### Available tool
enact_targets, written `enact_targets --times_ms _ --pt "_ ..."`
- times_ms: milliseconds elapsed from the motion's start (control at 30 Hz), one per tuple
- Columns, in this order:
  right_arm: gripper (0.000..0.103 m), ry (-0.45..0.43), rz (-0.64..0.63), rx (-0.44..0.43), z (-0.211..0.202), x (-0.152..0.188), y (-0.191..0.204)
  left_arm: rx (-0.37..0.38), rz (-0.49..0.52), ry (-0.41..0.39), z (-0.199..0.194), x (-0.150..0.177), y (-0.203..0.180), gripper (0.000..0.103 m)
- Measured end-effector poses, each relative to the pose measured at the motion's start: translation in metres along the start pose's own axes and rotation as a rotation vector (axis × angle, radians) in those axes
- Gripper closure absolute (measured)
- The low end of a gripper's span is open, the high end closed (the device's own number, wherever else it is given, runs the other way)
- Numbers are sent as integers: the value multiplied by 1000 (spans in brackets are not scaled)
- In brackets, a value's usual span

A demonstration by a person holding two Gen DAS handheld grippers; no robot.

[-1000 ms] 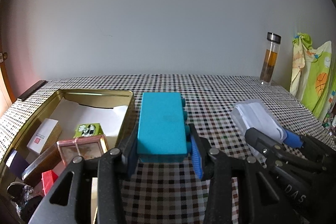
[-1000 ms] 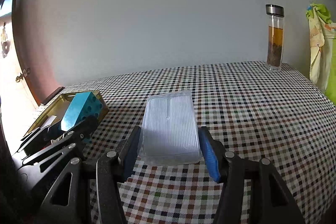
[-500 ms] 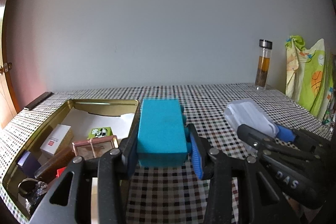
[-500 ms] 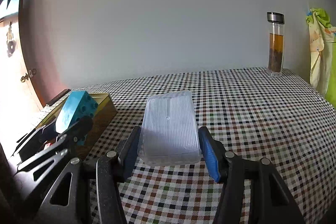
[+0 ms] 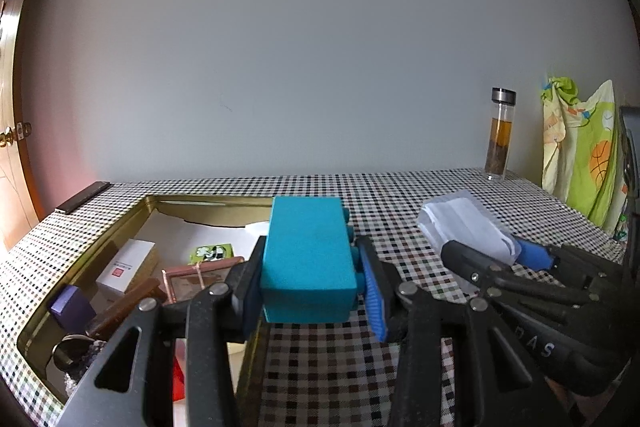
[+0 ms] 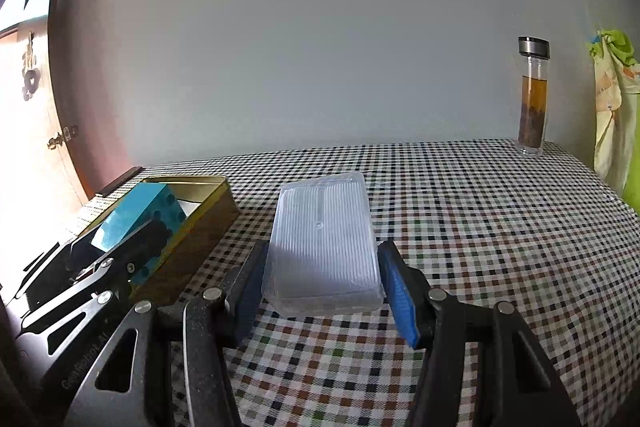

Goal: Organize rigid objects
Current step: 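Lift clear box with right tool while left tool lifts teal block toward tin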

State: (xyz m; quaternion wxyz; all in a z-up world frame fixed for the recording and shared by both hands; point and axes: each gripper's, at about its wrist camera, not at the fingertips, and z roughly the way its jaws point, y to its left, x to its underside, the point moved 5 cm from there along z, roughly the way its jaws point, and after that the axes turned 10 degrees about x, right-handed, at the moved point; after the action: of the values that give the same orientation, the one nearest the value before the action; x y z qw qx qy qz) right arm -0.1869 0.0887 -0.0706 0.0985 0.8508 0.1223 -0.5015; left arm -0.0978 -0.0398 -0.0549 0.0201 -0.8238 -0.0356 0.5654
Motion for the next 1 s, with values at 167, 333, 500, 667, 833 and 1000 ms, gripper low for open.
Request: enact_targets --times_ms 167,333,500,667,833,1000 --pt "45 -16 -17 -6 -5 1 8 -8 3 -15 -6 1 4 61" --pt "45 -24 -22 -20 -7 1 16 -24 2 -22 -10 1 13 61" --pt "45 -30 -36 -36 -9 2 28 -35 -6 -22 -14 2 23 61" --pt "45 -36 -50 -47 -10 3 40 -53 -12 -32 -19 3 32 61" --pt "45 -42 -66 -62 -10 3 50 -68 -22 -36 -22 2 41 61" --pt "45 -41 -78 -71 -9 4 59 -74 -30 -37 -24 3 46 61"
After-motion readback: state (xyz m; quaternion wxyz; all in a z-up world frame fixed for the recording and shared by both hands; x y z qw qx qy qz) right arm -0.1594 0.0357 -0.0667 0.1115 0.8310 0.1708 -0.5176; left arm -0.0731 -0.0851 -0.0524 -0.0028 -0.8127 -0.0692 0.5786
